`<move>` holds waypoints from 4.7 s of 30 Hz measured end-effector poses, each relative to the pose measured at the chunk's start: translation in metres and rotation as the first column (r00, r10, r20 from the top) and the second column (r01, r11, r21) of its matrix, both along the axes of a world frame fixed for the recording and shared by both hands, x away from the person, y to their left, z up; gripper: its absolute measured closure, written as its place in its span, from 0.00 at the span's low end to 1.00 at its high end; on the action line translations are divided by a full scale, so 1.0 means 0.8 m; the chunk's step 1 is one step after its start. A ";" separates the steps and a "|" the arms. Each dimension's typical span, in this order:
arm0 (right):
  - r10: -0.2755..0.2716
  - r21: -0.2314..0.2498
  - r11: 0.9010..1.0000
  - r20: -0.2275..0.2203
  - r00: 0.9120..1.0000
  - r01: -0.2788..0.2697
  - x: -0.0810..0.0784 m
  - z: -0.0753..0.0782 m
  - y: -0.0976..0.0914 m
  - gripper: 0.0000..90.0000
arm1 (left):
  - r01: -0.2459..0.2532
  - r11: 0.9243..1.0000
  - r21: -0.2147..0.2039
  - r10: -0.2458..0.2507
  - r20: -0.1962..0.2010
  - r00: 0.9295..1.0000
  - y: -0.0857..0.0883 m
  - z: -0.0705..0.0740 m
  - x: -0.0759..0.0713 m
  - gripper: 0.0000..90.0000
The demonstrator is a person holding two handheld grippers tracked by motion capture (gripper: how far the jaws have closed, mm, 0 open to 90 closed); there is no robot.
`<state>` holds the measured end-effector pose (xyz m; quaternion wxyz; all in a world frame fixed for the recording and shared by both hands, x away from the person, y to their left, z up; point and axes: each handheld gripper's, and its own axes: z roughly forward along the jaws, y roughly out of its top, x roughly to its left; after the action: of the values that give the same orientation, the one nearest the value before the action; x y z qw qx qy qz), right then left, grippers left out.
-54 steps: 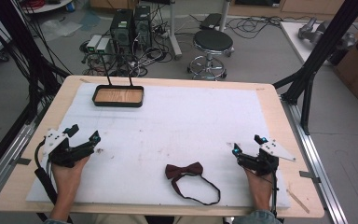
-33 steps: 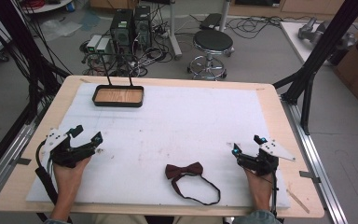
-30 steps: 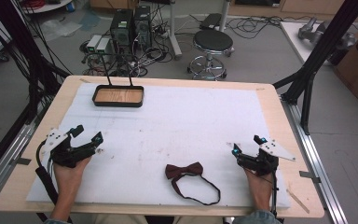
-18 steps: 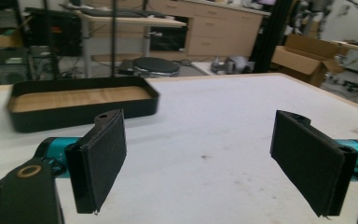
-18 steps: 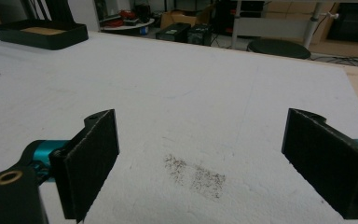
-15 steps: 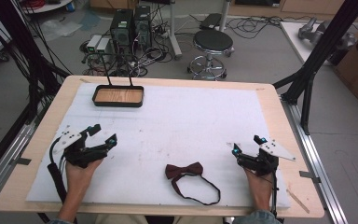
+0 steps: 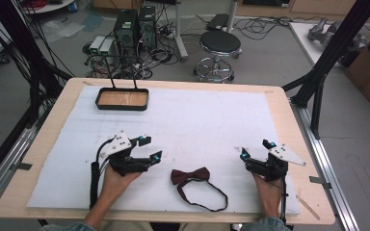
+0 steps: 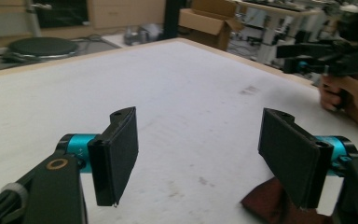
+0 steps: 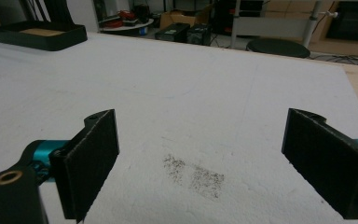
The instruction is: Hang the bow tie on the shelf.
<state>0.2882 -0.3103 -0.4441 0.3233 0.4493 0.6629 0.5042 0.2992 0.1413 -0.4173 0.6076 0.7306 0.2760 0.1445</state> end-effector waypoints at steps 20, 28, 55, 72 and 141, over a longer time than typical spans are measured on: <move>0.002 0.006 1.000 -0.002 1.000 -0.002 0.000 0.000 0.000 0.11 | 0.239 0.966 0.096 -0.232 -0.072 0.970 -0.081 -0.029 0.006 0.42; 0.003 0.005 1.000 0.000 1.000 -0.003 0.000 0.000 -0.001 0.11 | 0.295 0.949 0.111 -0.283 -0.108 0.953 -0.096 -0.034 0.005 0.46; 0.000 0.007 1.000 -0.001 1.000 0.000 0.000 0.000 -0.001 0.11 | 0.377 0.891 0.253 -0.343 -0.167 0.924 -0.118 -0.037 0.002 0.64; -0.002 0.005 1.000 -0.002 1.000 0.002 0.000 0.000 -0.001 0.11 | 0.413 0.869 0.273 -0.379 -0.171 0.910 -0.120 -0.038 0.002 0.82; 0.001 0.014 1.000 -0.010 1.000 -0.001 0.001 -0.001 -0.002 0.11 | -0.017 0.998 -0.054 0.021 0.072 0.997 0.036 0.101 0.131 0.85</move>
<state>0.2892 -0.3123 -0.4448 0.3166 0.4537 0.6612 0.5067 0.4042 0.1698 -0.3362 0.6351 0.7057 0.2646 0.1694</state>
